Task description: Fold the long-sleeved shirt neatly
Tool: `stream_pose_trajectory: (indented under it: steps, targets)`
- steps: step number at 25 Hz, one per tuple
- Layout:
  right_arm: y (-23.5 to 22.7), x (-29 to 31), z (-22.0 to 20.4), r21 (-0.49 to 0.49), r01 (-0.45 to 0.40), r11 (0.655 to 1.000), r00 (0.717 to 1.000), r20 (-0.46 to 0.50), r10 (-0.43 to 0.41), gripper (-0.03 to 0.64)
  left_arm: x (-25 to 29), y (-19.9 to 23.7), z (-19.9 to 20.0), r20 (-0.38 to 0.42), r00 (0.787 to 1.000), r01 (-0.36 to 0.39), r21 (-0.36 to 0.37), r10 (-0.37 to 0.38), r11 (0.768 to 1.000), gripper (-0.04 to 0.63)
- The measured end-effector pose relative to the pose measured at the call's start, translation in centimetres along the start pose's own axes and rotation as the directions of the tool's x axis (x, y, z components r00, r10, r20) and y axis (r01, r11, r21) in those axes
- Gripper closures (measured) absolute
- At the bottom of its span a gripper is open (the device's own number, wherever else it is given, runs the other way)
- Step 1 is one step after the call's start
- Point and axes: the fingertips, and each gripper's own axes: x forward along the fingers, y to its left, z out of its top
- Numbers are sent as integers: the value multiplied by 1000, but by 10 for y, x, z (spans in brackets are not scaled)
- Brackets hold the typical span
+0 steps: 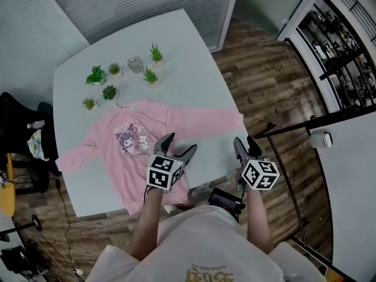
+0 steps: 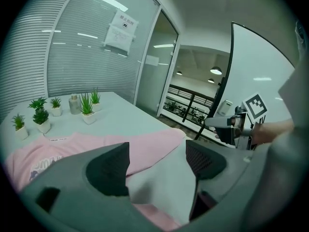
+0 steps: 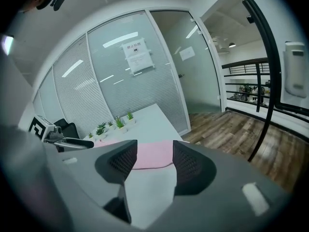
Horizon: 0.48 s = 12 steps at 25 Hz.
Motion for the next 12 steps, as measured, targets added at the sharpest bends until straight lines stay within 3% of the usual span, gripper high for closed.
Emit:
stream_pose_trajectory:
  steps: [12]
  targets:
    - [-45,47,-20,20,-12,1000,995,-100,14,387,58,-13,-14,-77,997,16,-37,-19,999,219]
